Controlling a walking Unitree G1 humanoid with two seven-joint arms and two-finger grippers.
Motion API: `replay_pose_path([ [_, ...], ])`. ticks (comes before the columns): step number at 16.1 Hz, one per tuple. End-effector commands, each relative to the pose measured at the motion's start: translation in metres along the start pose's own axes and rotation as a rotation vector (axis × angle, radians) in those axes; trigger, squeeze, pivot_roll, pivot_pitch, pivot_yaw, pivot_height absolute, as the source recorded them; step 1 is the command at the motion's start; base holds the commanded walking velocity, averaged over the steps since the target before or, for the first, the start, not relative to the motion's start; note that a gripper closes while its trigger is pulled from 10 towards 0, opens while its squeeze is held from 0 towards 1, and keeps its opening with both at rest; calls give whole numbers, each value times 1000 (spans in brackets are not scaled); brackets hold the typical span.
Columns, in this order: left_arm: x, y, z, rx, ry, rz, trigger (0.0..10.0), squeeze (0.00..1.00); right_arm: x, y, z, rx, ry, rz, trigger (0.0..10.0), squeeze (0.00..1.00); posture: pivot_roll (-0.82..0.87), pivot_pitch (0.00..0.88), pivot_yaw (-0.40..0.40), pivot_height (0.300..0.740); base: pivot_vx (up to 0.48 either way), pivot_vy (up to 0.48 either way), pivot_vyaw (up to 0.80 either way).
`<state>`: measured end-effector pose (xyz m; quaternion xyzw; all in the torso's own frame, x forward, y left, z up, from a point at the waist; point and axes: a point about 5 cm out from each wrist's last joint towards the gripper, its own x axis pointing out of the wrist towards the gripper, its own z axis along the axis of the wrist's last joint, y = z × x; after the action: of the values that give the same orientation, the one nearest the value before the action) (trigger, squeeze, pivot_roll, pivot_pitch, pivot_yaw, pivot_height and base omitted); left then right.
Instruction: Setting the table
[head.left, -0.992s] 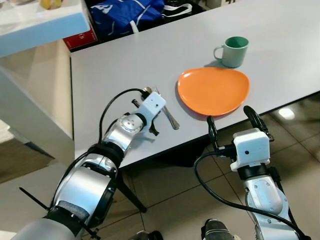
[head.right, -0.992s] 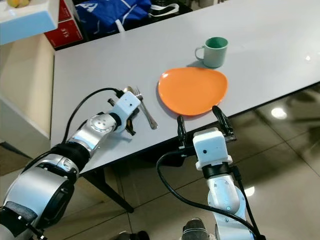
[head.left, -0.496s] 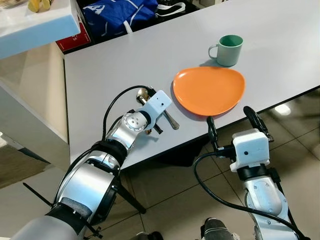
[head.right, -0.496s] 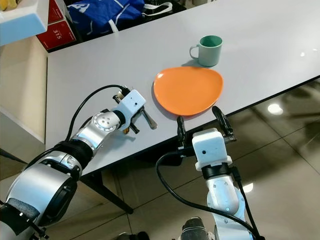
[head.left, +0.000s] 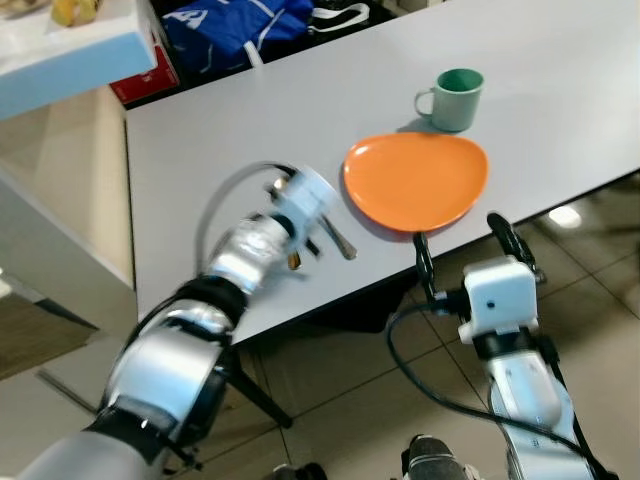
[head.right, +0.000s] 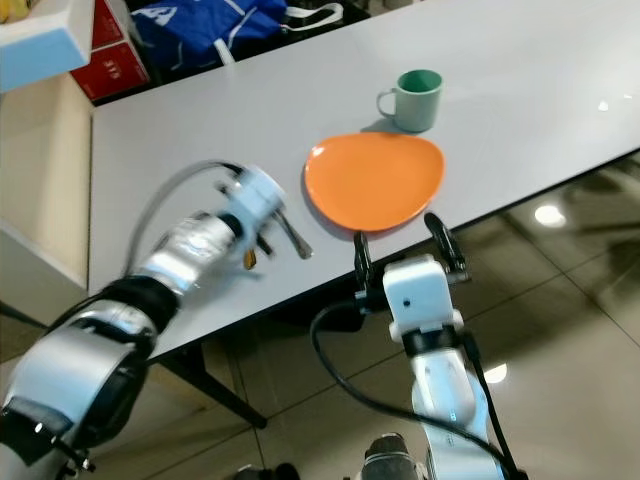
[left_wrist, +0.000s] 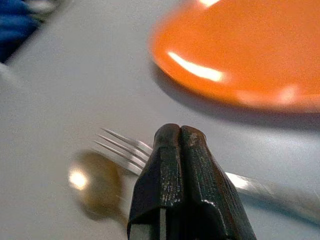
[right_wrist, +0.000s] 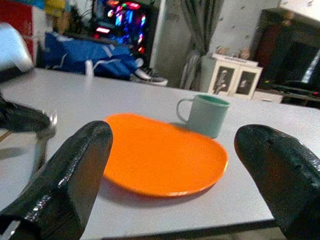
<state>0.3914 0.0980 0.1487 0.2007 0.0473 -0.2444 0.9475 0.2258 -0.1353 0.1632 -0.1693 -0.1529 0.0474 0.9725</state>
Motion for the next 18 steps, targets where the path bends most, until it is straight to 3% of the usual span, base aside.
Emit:
replay_pose_path([
  [1,-12,19,2,-122,-113,123,10000,0,10,2,-1,25,-10,-12,10000,0,-293,53,210,740,0,0,0],
  [3,-25,25,7,-180,-217,200,10000,0,18,2,-3,31,-15,-9,10000,0,-261,16,187,740,0,0,0],
  [5,-58,26,4,-248,-299,303,10000,0,32,5,-8,37,-29,19,10000,0,-197,0,153,740,0,0,0],
  [8,-115,22,-22,-331,-283,445,10000,0,50,14,-19,65,-16,64,10000,0,-122,0,105,740,0,0,0],
  [9,-118,21,-25,-335,-277,461,10000,0,53,15,-21,72,-8,72,10000,0,-103,0,88,740,0,0,0],
  [10,-130,10,-27,-351,-281,499,10000,0,59,18,-24,93,4,88,10000,0,-78,0,69,740,0,0,0],
  [12,-132,-5,-27,-359,-245,490,10000,0,63,23,-28,92,-1,113,10000,0,-60,0,56,740,0,0,0],
  [18,-125,-15,-26,-373,-170,439,10000,0,65,24,-31,113,-21,111,10000,0,-94,0,70,740,-339,150,0],
])
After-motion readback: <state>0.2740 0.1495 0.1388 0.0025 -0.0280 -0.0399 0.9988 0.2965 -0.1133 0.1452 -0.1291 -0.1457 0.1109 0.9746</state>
